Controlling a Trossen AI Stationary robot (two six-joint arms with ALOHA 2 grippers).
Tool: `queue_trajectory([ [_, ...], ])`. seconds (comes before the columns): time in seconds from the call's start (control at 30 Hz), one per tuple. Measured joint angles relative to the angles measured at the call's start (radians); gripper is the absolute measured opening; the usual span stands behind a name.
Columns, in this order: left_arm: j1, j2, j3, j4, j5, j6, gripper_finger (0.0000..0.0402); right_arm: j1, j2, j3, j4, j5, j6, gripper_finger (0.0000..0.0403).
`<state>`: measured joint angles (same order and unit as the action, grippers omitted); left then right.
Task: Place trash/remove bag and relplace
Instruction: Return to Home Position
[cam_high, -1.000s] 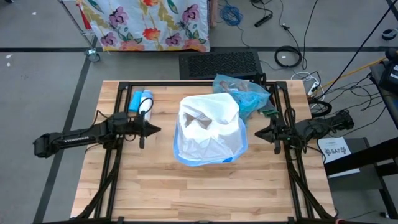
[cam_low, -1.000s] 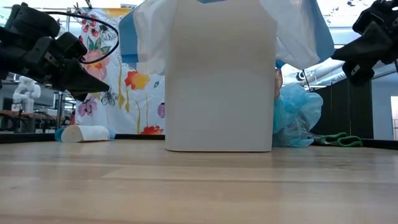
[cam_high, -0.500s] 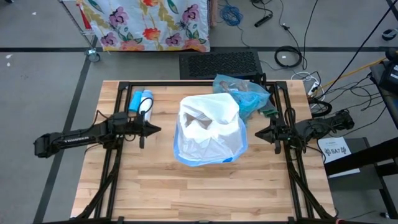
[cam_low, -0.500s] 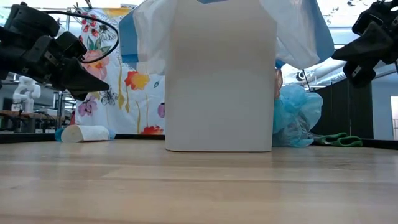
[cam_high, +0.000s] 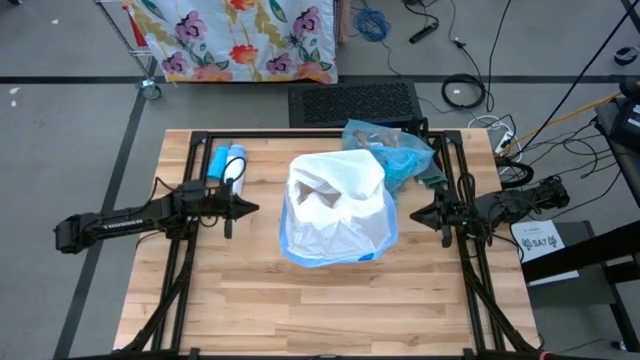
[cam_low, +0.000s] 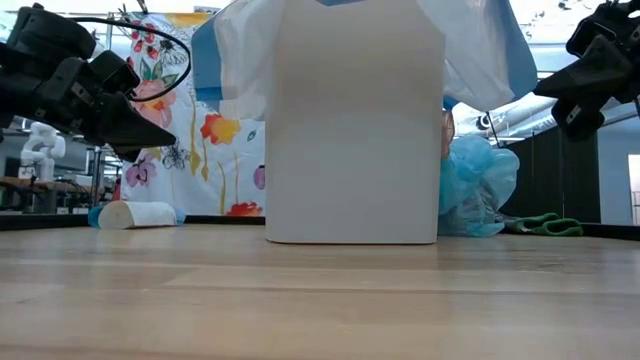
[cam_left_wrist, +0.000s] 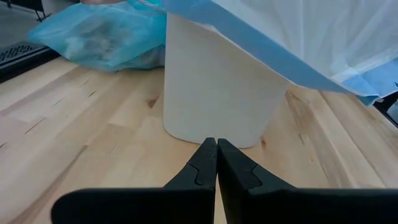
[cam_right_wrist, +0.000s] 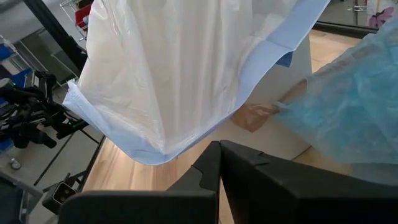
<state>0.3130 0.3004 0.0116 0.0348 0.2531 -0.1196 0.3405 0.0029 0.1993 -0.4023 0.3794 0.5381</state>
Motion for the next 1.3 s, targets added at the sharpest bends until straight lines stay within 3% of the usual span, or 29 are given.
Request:
queue_trajectory([
  [0.6, 0.0, 0.0, 0.001, 0.0, 0.0, 0.0, 0.0008, 0.023, 0.0, 0.0, -0.005, 0.007, -0.239, 0.0],
  [0.93, 0.0, 0.0, 0.001, 0.002, 0.0, 0.0, 0.0008, 0.022, 0.005, -0.147, 0.358, 0.021, -0.335, 0.0],
  [1.3, 0.0, 0.0, 0.001, 0.001, 0.0, 0.0, 0.0008, 0.019, 0.004, -0.148, 0.357, 0.034, -0.362, 0.0],
])
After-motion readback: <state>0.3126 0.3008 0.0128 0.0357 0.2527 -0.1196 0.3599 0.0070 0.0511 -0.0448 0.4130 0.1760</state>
